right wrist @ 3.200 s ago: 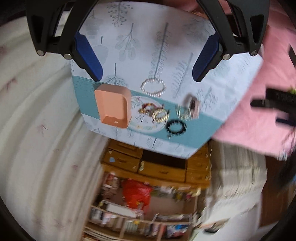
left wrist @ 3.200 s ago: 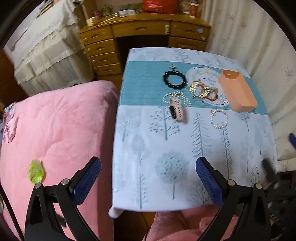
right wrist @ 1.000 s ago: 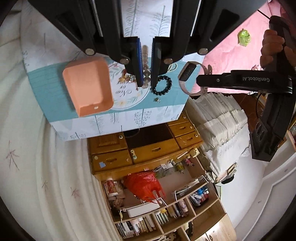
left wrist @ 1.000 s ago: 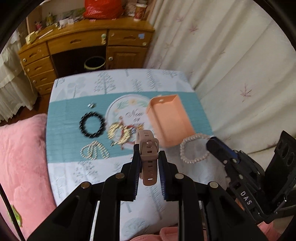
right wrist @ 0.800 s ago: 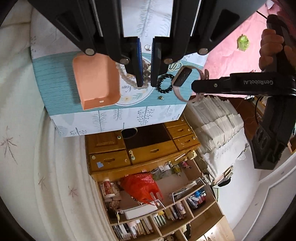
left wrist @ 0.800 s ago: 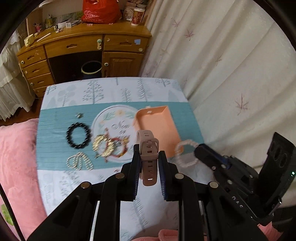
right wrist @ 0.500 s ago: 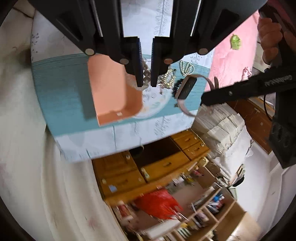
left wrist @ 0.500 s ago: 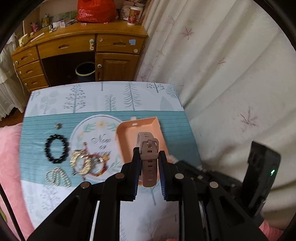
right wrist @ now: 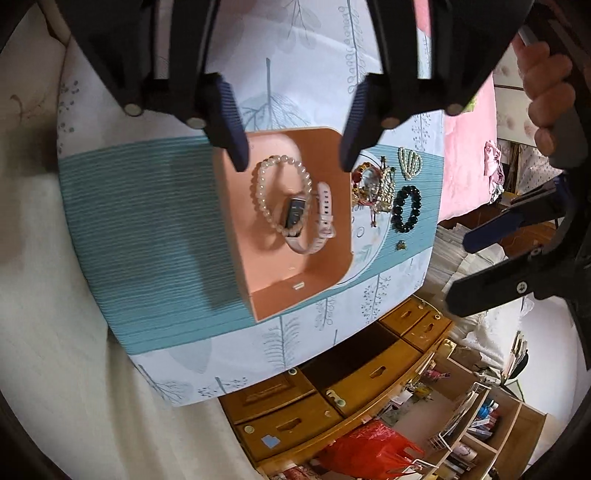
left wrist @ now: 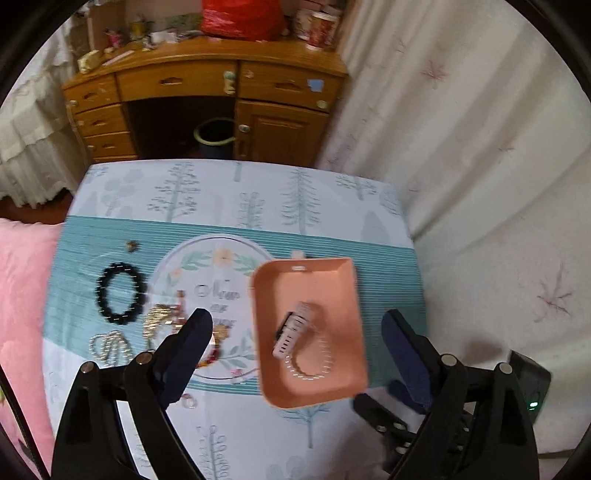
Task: Organize jewelry
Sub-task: 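Lift both tools away from the pink box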
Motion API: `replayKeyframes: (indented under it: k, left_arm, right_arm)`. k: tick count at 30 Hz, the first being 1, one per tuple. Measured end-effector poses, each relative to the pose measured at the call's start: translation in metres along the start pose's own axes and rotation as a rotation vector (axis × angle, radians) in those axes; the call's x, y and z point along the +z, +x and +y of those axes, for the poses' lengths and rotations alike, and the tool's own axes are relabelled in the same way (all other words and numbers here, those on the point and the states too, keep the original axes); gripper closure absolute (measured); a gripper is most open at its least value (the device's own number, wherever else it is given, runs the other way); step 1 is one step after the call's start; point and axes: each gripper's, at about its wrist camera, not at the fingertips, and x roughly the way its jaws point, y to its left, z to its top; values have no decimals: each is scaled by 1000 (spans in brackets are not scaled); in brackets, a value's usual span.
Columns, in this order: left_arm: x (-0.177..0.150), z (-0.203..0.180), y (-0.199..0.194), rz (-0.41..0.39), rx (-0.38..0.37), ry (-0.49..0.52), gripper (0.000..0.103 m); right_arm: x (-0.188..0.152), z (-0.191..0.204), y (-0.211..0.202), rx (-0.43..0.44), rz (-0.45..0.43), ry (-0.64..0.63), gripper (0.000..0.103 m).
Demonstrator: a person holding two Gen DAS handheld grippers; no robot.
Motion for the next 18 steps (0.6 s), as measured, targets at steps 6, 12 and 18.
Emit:
replayKeyframes:
  k: [6,12,18]
  left_arm:
    - [-36,40,4,45,55,-59,11]
    - [-108,105,0,128,179,-163,11]
    - [-183,179,-24,180,200,-264,11]
  right_arm:
    - [-8,-2,6,-2,10,56,30]
    - [-34,11,24,-46,78,35,30]
    - [-79,67,42,-148,76,-274,30]
